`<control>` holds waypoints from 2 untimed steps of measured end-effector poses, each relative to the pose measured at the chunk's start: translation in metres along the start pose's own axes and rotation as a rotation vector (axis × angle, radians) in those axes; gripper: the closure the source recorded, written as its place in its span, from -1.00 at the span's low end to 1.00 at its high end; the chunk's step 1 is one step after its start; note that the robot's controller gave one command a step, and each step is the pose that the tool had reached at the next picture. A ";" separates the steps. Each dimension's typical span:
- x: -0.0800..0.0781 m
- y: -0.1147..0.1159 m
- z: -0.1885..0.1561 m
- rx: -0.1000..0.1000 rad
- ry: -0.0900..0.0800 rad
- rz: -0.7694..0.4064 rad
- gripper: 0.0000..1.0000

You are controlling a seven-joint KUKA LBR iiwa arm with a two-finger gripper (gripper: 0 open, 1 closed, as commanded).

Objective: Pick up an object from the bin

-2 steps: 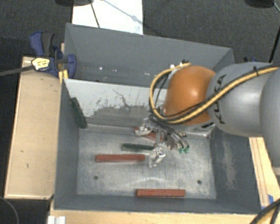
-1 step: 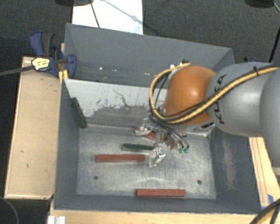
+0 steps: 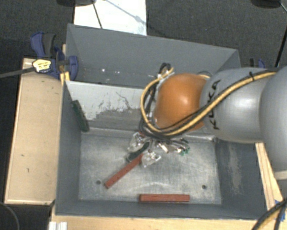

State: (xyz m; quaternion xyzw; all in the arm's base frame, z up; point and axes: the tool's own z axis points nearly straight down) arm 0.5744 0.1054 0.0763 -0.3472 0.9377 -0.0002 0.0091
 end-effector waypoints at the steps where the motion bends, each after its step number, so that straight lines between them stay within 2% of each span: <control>1: 0.000 0.000 0.000 0.000 0.000 0.001 1.00; 2: 0.004 -0.021 -0.194 -0.004 0.012 0.070 1.00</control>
Offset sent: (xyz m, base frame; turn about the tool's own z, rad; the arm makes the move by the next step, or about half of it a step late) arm 0.0065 -0.0201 0.1922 0.0619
